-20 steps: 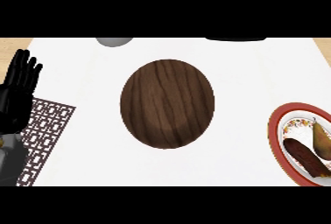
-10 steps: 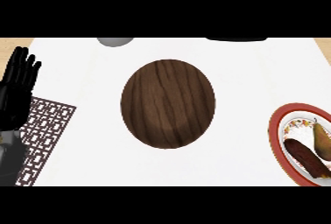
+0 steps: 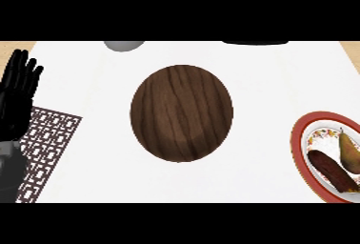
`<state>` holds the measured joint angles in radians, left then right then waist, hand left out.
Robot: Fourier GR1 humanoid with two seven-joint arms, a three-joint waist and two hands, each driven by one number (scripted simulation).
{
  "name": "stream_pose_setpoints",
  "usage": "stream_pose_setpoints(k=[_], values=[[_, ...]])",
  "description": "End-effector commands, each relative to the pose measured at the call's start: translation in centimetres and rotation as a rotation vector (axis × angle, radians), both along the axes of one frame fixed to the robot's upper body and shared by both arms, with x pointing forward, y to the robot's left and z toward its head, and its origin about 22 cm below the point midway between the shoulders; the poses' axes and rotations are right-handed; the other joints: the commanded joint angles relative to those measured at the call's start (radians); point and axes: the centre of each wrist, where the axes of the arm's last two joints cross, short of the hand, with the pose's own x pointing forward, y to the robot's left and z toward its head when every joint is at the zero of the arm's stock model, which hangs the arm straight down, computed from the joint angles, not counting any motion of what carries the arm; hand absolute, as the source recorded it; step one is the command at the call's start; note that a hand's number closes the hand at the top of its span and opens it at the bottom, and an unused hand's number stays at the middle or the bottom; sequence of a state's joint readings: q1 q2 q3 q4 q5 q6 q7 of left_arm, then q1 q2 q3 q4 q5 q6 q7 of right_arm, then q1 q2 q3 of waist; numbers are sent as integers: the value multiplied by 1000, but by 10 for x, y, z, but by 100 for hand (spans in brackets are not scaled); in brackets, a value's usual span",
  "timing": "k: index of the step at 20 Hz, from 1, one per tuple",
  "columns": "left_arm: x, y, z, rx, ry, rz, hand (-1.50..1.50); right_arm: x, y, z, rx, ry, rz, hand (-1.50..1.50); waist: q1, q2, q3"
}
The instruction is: Pick the pear from the plate and place it in the bowl
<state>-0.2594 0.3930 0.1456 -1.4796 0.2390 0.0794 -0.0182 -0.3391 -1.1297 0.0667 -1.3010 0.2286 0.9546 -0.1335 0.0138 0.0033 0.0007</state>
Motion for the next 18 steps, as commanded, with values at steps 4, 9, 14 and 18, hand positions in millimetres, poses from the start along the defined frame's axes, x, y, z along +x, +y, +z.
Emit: stream_pose_setpoints(k=[4,9,14,18], values=[[-12,6,-11,1,0,19,0,-3,-3,-52,39,77,45,-150,-9,-3,0],[-6,-13,-25,13,9,-4,0,8,-8,-84,1,85,22,-150,-3,-1,0],[-3,-11,-22,0,6,-3,0,18,-15,-97,28,75,9,-150,0,0,0],[-10,-7,-15,4,5,9,0,12,-34,-81,69,47,45,-150,-1,-1,0]])
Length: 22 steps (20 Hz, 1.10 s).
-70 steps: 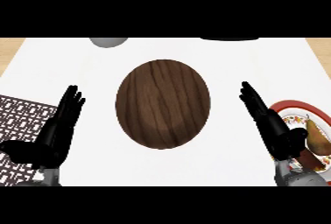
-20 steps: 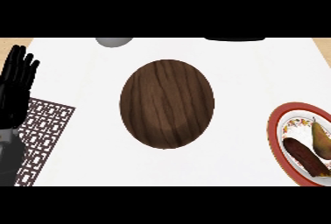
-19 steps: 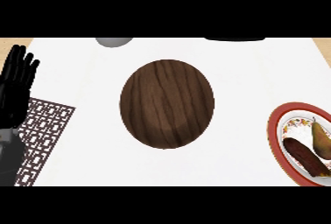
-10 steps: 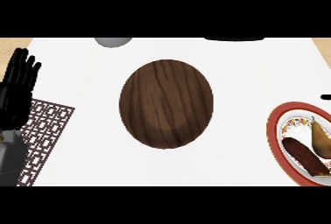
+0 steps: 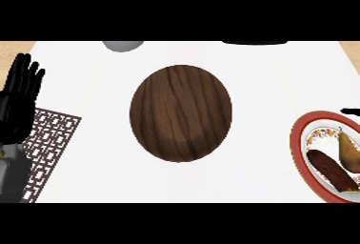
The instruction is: Pick the pear from the plate and place it in the bowl
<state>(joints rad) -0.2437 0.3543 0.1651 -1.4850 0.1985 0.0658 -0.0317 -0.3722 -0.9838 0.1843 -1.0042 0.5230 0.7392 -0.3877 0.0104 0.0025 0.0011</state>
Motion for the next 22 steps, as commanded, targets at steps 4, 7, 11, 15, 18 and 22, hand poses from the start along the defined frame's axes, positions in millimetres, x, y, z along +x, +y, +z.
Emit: stream_pose_setpoints(k=[4,7,11,15,18,22], values=[[-12,-4,0,3,-1,-8,0,7,7,-29,100,34,68,-150,2,-1,-1],[-4,3,-1,3,11,10,0,3,4,-24,47,57,102,-150,-3,-1,-1],[-10,-9,-7,-2,-2,7,0,3,14,-40,48,63,74,-150,-6,-3,-1],[10,-9,-8,-4,7,-15,0,14,1,-52,34,54,77,-150,3,3,0],[-5,2,10,11,18,8,0,10,5,-54,30,63,67,-150,-2,-2,-1],[-6,10,-1,-2,4,13,0,0,-10,-72,9,106,54,-150,-2,-1,-1]])
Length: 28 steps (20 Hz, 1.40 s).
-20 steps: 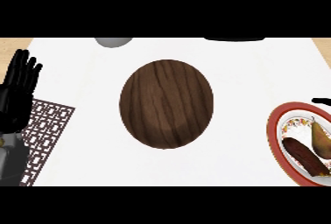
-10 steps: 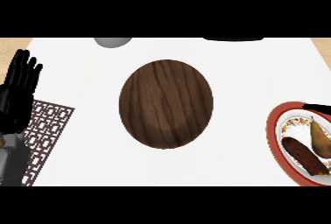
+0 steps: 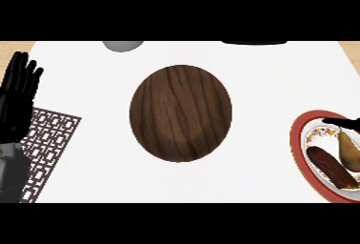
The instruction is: Pick the pear from the plate and place it in the bowl
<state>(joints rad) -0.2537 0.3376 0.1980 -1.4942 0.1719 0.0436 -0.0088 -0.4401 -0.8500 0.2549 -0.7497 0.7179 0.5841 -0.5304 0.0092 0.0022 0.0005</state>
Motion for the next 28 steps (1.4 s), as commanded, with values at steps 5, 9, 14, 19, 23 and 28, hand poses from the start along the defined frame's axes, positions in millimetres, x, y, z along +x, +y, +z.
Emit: stream_pose_setpoints(k=[5,9,14,19,23,28], values=[[5,13,-7,7,8,10,0,5,6,-25,-8,82,-13,-150,-2,1,0],[-5,13,-15,14,9,-3,0,-9,-4,-31,19,42,38,150,-6,-2,0],[5,-4,-12,3,-2,-14,0,0,1,-41,66,-75,44,150,-2,1,0],[-8,-7,-5,-12,2,7,0,-8,-12,-41,86,-110,52,150,0,-1,0],[-11,21,-5,12,26,99,0,-35,-20,-64,-98,-110,-349,150,-106,-41,-9],[-30,45,-21,31,80,201,0,-102,-65,-80,-229,-128,-683,150,-258,-77,-22]])
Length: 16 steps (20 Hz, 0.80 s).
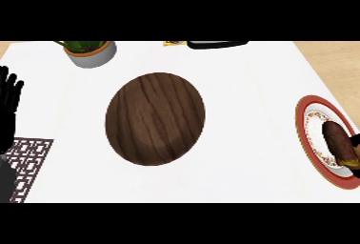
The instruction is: Pick the pear from the plate and place it in the bowl
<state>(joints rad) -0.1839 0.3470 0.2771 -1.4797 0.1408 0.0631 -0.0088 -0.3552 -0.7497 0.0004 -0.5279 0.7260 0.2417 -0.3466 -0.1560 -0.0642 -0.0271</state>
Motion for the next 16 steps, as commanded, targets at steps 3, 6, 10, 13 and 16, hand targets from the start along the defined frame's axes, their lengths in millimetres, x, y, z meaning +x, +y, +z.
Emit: stream_pose_setpoints(k=[3,6,10,13,16], values=[[-16,26,-2,19,26,109,0,-64,-30,-24,-163,-3,-361,150,-100,-18,4],[-23,29,-6,25,39,116,0,-65,-33,-15,-247,-99,-418,150,-98,-21,-2],[-26,33,-6,30,43,129,0,-60,-28,-8,-284,-233,-468,150,-101,-22,-4],[-26,31,-8,19,48,124,0,-44,-8,-10,-219,-344,-444,150,-102,-25,-2],[-28,34,-5,30,45,128,0,-22,3,14,-239,-483,-404,150,-87,-30,-6]])
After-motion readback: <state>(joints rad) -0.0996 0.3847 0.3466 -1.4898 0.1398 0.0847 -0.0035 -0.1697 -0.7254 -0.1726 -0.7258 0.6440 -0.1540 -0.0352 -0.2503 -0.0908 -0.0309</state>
